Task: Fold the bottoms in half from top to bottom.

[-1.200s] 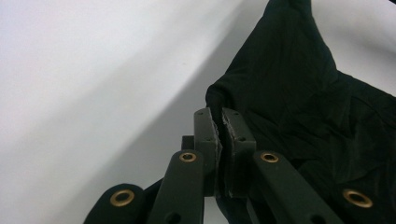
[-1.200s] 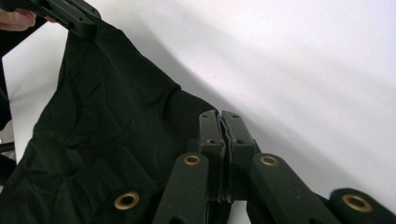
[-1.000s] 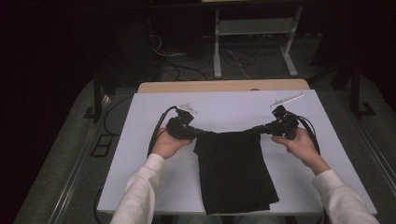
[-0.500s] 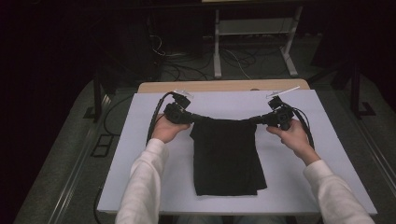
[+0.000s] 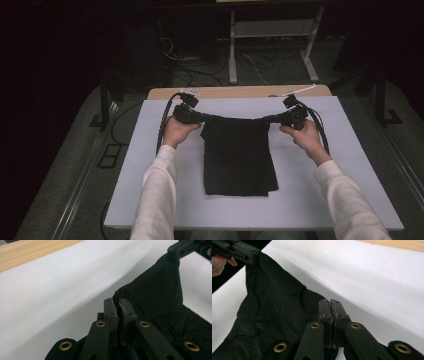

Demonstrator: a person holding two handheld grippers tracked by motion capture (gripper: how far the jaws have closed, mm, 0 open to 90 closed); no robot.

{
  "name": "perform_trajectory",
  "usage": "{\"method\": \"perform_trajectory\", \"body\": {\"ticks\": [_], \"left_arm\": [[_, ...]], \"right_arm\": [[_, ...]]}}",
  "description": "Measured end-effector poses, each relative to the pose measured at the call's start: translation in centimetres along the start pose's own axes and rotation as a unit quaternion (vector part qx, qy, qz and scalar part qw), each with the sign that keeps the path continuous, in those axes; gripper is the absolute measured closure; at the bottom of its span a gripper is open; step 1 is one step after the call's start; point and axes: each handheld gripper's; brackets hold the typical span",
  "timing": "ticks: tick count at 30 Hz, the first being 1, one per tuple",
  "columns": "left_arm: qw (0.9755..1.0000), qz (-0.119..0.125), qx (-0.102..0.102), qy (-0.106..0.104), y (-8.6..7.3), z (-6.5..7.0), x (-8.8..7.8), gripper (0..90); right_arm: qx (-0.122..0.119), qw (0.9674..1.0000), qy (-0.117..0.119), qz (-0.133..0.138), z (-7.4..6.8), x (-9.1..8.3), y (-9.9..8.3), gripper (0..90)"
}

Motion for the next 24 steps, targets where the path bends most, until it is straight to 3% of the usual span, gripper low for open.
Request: {"method": "perform_trajectory", "body": {"ticks": [9,14,24], "left_arm": [[0.9999,0.011,0.002,-0.002,0.8,-1.1,0.1,84.8],[0.9997,0.02,-0.01,-0.001,1.2,-2.1,1.0,84.8],[0.999,0.029,-0.032,0.012,1.7,-2.7,2.7,84.4]], "right_arm": [[0.007,0.9999,-0.008,0.011,1.0,0.2,1.7,87.8],[0.011,0.9998,-0.014,0.013,1.7,0.3,2.3,87.8],[0.028,0.9991,-0.025,0.021,3.4,1.4,2.3,87.8]]}}
Point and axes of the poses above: each handheld gripper's, and its own axes: x roughly forward along the jaws, y roughly out of its top, z roughly to its right, and after that the axes turned 4 degrees about -x, right-handed
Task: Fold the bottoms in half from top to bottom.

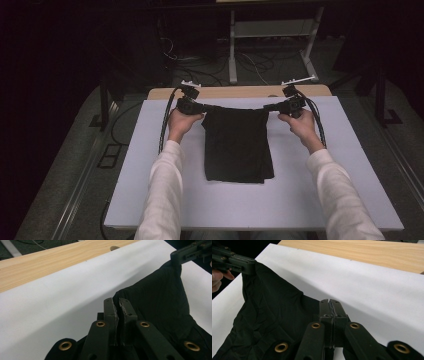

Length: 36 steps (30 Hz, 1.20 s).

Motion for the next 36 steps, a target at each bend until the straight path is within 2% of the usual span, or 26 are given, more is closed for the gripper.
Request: {"method": "perform_trajectory", "body": {"ticks": [3,6,8,9,12,14,15,19,20,22,23,24,29,33,36], "left_arm": [[0.9999,-0.006,0.0,0.012,-0.3,0.0,0.6,82.6],[0.9999,-0.005,0.002,0.013,-0.9,-0.1,1.1,79.0],[0.9998,0.006,0.001,0.02,-1.4,-0.1,1.2,66.9],[0.9997,0.012,-0.001,0.022,-1.6,-0.1,1.2,61.5],[0.9994,0.012,-0.011,0.03,-2.2,-0.5,1.2,46.8],[0.9992,0.012,-0.032,0.02,-2.4,-0.9,1.0,38.0],[0.999,0.017,-0.037,0.017,-2.6,-1.0,0.9,32.4],[0.9979,0.039,-0.048,0.023,-3.1,-1.4,0.1,14.7],[0.9976,0.04,-0.051,0.024,-3.3,-1.5,-0.1,12.7],[0.9979,0.036,-0.047,0.026,-3.4,-1.5,-0.5,8.0],[0.9981,0.032,-0.046,0.025,-3.5,-1.5,-0.7,2.1],[0.9983,0.032,-0.045,0.021,-3.6,-1.5,-0.9,0.0],[0.9982,0.046,-0.032,0.023,-4.2,-1.1,-2.1,0.0],[0.998,0.055,-0.022,0.023,-4.7,-0.6,-3.1,0.0],[0.9978,0.06,-0.015,0.023,-5.3,-0.3,-3.8,0.0]], "right_arm": [[0.005,1.0,0.002,0.003,0.3,0.3,-0.2,87.1],[0.011,0.9999,0.008,0.007,0.6,0.7,-0.5,83.7],[0.016,0.9998,0.01,0.009,0.8,0.9,-0.6,72.0],[0.013,0.9999,0.007,0.008,0.8,1.0,-0.6,62.5],[0.001,1.0,-0.001,0.001,0.6,1.1,-0.8,41.0],[-0.002,1.0,0.002,0.001,0.6,1.1,-1.0,32.7],[-0.006,1.0,-0.006,0.004,0.5,1.0,-1.1,26.3],[-0.008,0.9999,-0.008,0.001,0.3,0.6,-1.4,12.3],[-0.009,0.9999,-0.005,0.0,0.3,0.5,-1.6,10.4],[-0.009,1.0,-0.001,-0.001,0.3,0.2,-1.8,1.1],[-0.011,0.9999,-0.005,-0.002,0.3,-0.1,-2.0,0.0],[-0.013,0.9999,-0.005,0.002,0.3,-0.4,-2.2,0.0],[-0.012,0.9996,-0.008,0.022,0.3,-1.8,-3.2,0.0],[-0.01,0.9994,-0.019,0.025,0.2,-2.4,-4.2,0.0],[-0.007,0.9994,-0.019,0.028,0.0,-2.8,-4.8,0.0]]}}
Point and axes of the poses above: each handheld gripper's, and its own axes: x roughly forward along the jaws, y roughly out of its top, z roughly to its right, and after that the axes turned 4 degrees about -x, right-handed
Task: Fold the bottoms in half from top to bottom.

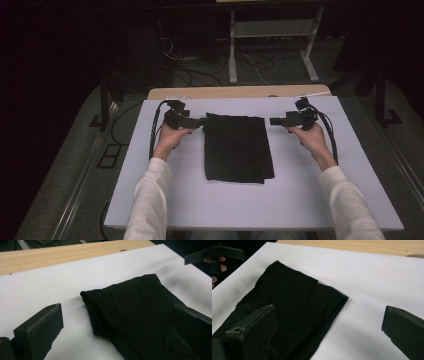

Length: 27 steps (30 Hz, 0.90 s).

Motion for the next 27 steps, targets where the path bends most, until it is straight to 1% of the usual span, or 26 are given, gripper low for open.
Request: {"method": "perform_trajectory", "body": {"ticks": [2,4,5,7,9,13,14,15,18,20,21,23,27], "left_arm": [[1.0,0.004,0.006,0.003,-0.4,0.2,-0.4,0.0],[0.9999,0.011,0.006,0.002,-1.0,0.3,-0.8,0.0],[0.9999,0.013,0.006,0.004,-1.3,0.3,-1.0,0.0],[0.9999,0.014,0.006,0.004,-1.6,0.4,-1.2,0.0],[0.9999,0.012,0.007,0.004,-1.9,0.6,-1.5,0.0],[0.9998,0.014,0.017,0.0,-2.1,1.4,-2.2,0.0],[0.9997,0.017,0.019,0.0,-2.2,1.6,-2.4,0.0],[0.9996,0.02,0.021,-0.001,-2.3,1.9,-2.5,0.0],[0.9994,0.022,0.026,-0.005,-2.7,2.6,-2.9,0.0],[0.9993,0.025,0.028,-0.007,-2.9,3.0,-3.2,0.0],[0.9992,0.026,0.029,-0.008,-3.0,3.2,-3.3,0.0],[0.9992,0.023,0.031,-0.009,-3.2,3.5,-3.5,0.0],[0.9989,0.029,0.035,-0.012,-3.6,4.3,-4.1,0.0]], "right_arm": [[-0.005,1.0,-0.005,-0.001,-0.3,-0.3,-0.3,0.0],[-0.008,0.9999,-0.005,-0.004,-0.7,-0.7,-0.6,0.0],[-0.012,0.9999,-0.009,-0.005,-0.9,-0.8,-0.8,0.0],[-0.02,0.9997,-0.015,-0.004,-1.3,-1.2,-1.0,0.0],[-0.023,0.9996,-0.016,-0.003,-1.6,-1.6,-1.2,0.0],[-0.03,0.9993,-0.022,0.004,-2.3,-2.5,-1.6,0.0],[-0.031,0.9992,-0.024,0.006,-2.5,-2.8,-1.8,0.0],[-0.034,0.9991,-0.024,0.007,-2.6,-3.0,-1.9,0.0],[-0.034,0.9991,-0.023,0.013,-3.0,-3.8,-2.4,0.0],[-0.041,0.9988,-0.027,0.009,-3.4,-4.2,-2.7,0.0],[-0.045,0.9985,-0.029,0.011,-3.6,-4.5,-3.0,0.0],[-0.045,0.9986,-0.025,0.014,-3.9,-5.0,-3.3,0.0],[-0.049,0.9983,-0.024,0.019,-4.5,-6.1,-4.1,0.0]]}}
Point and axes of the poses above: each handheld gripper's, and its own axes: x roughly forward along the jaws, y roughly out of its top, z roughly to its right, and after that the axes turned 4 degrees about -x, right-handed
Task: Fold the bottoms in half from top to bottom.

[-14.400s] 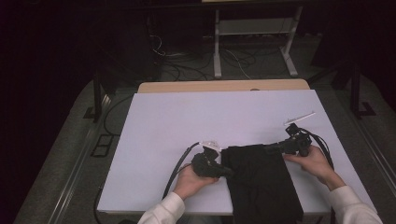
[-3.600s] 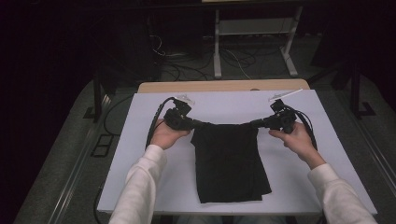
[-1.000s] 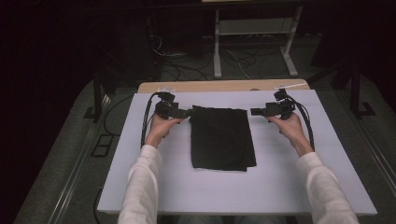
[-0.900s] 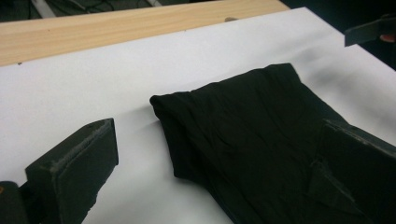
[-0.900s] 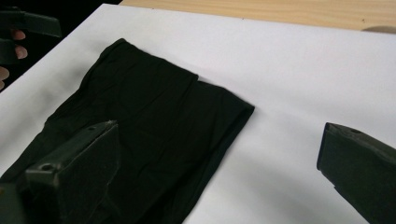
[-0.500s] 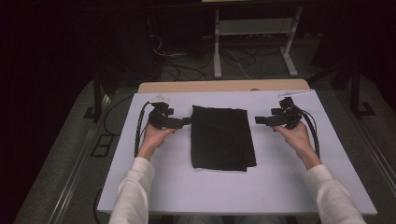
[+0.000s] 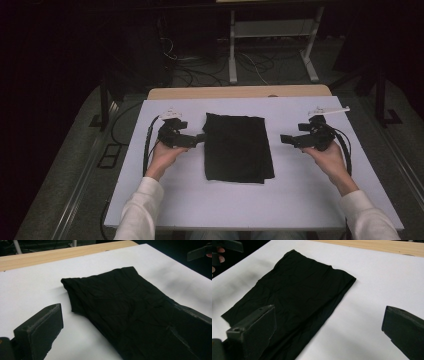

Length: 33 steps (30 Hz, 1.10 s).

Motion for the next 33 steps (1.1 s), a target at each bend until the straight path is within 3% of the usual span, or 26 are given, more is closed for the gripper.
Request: {"method": "perform_trajectory", "body": {"ticks": [5,14,20,33], "left_arm": [[0.9999,-0.003,0.013,-0.003,-0.3,0.9,-0.6,0.0],[0.9995,0.009,0.028,-0.006,-1.8,2.4,-1.5,0.0],[0.9994,0.015,0.03,-0.009,-3.4,3.0,-2.0,0.0],[0.9991,0.025,0.028,-0.019,-6.6,4.1,-3.9,0.0]], "right_arm": [[-0.009,0.9999,-0.01,0.005,-0.5,-1.0,-0.9,0.0],[0.0,0.9999,-0.005,0.01,-0.9,-2.1,-3.0,0.0],[0.001,0.9999,-0.011,0.001,-1.4,-2.3,-4.3,0.0],[-0.005,1.0,0.001,0.004,-3.2,-4.1,-7.2,0.0]]}}
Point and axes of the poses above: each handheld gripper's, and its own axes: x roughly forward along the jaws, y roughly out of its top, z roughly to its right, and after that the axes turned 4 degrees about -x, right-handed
